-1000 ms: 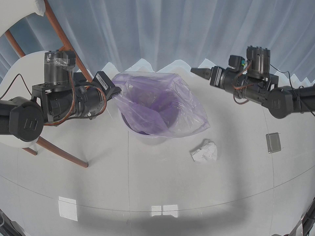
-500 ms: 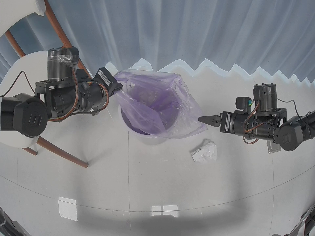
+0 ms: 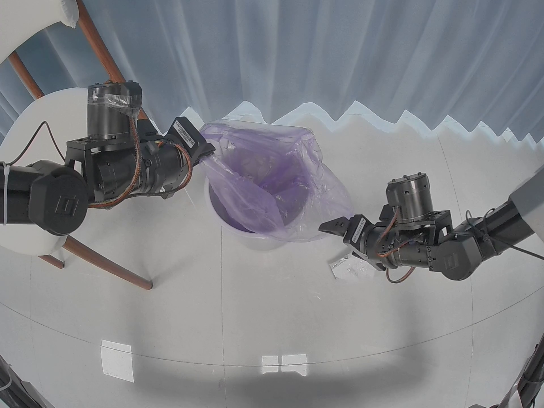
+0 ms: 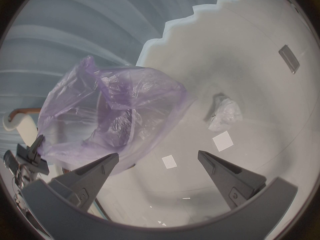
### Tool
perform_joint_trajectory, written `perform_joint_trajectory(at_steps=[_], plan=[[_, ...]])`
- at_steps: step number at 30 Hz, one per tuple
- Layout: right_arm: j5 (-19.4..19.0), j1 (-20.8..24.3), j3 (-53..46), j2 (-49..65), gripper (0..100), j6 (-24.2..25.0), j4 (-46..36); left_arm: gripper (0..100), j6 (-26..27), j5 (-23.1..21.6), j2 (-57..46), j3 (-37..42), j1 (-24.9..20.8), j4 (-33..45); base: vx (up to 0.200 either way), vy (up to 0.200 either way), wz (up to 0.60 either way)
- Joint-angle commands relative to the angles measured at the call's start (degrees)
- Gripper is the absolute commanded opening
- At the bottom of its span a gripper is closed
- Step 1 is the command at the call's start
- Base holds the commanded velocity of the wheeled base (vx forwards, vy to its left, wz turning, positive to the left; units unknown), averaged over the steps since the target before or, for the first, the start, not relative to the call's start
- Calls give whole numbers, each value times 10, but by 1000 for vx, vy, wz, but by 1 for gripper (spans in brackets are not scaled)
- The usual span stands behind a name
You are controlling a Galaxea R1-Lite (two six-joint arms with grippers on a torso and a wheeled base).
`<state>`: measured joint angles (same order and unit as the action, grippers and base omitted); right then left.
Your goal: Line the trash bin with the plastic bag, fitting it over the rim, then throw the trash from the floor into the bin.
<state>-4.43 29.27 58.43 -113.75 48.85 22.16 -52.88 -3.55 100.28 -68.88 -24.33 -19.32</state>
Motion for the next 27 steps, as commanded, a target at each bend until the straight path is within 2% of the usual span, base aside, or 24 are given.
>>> perform_joint_trajectory(at_steps=[1,4,8,22,23,27], plan=[[20,16,56,-64,100,33,1,0,1,0,3,0,0,0,0,0,0],[39,11,100,-74,100,42,2,0,1,0,3,0,0,0,0,0,0],[42,5,132,-76,100,59,-3,0,1,-1,3,-1,0,0,0,0,0],[44,17,98,-95,100,71,2,0,1,-1,4,-6,1,0,0,0,0],[47,17,101,-99,0,77,2,0,1,-1,4,-6,1,0,0,0,0],[50,11,118,-114,0,118,5,0,1,-1,4,-6,1,0,0,0,0]])
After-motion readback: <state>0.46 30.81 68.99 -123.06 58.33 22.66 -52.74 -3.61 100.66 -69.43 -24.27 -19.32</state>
